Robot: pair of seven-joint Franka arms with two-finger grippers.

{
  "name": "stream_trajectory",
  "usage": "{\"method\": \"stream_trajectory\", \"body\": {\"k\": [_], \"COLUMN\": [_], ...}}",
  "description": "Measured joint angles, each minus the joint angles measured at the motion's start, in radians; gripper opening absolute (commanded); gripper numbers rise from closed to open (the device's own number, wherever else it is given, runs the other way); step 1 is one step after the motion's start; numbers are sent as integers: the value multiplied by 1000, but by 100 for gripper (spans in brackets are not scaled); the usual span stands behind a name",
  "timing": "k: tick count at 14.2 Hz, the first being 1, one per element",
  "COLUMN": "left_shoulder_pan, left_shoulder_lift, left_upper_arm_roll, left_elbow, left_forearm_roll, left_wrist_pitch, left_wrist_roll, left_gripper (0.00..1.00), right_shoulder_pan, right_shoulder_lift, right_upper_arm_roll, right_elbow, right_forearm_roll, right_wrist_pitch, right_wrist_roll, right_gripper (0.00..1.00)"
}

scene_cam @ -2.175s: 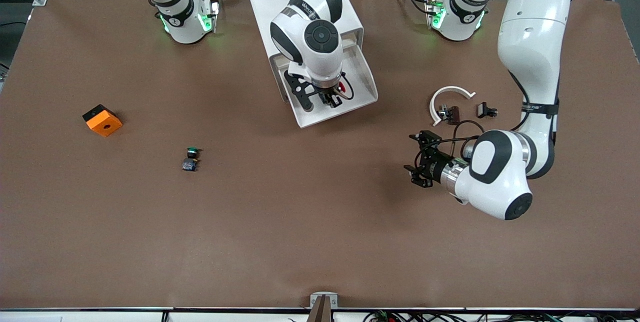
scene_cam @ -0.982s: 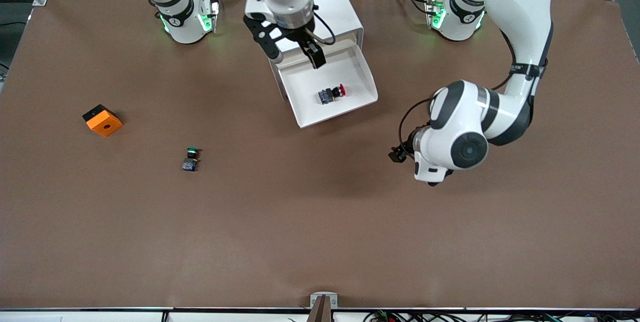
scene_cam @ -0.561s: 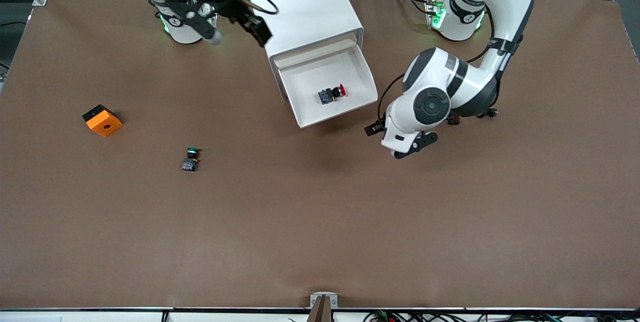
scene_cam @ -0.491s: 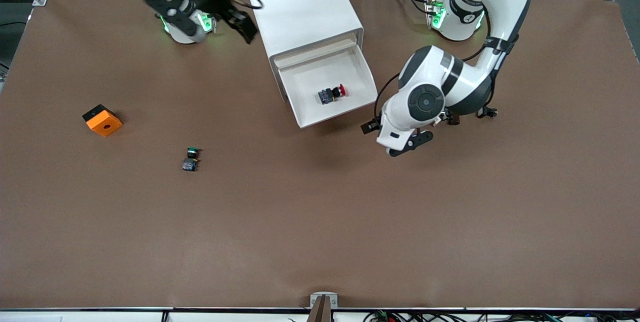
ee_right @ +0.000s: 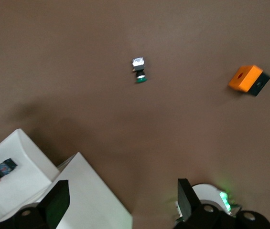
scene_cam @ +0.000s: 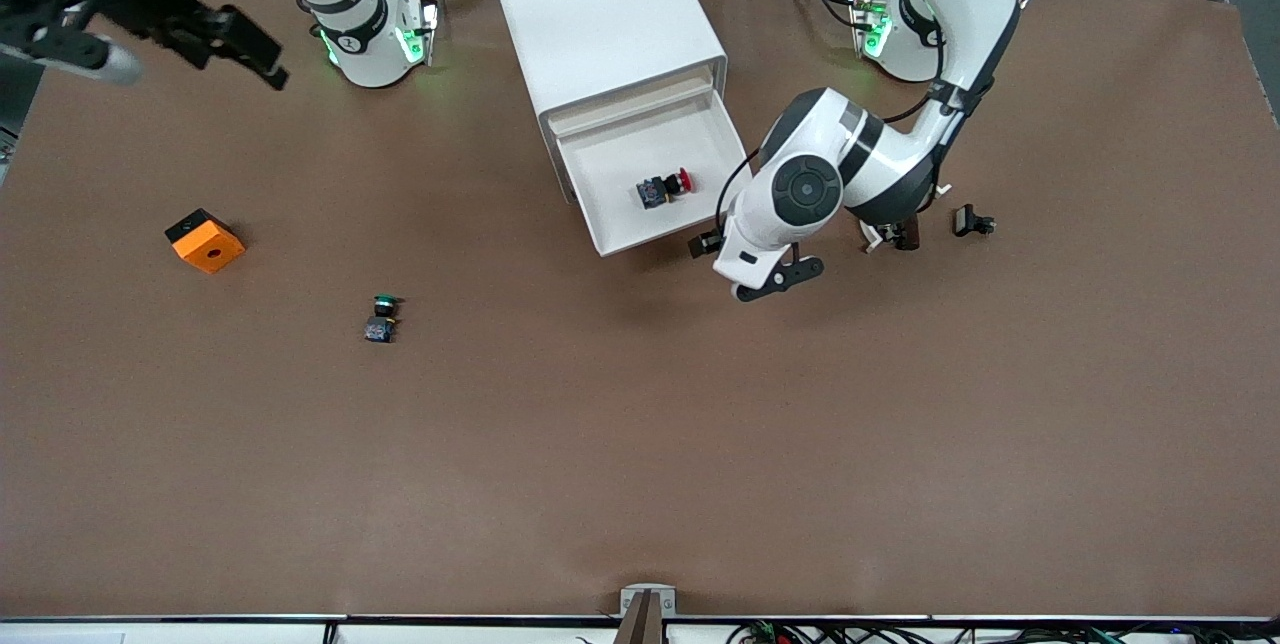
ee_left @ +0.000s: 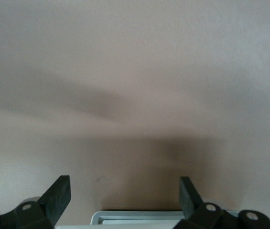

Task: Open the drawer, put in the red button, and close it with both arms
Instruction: 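Push the open drawer shut into the cabinet with the left gripper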

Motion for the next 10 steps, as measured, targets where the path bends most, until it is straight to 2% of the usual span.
{"method": "stream_trajectory", "body": {"k": [4,10], "left_shoulder_pan": [-35,-52], "left_shoulder_lift": [6,6], "left_upper_arm_roll": [-5,-93], "left_elbow": [-9,-38], "left_forearm_roll": [0,0], "left_wrist_pitch": [1,0], "left_wrist_roll": [-16,-144], "left_gripper": [100,100], "right_shoulder_pan": [-145,-186], "right_shoulder_lift": [4,59], "right_upper_arm_roll": [0,3], "right_elbow": [-2,27], "right_forearm_roll": [-22,-67], "right_wrist_pitch": [17,52], "right_wrist_roll": [-200,-247], "right_gripper": [100,100]}}
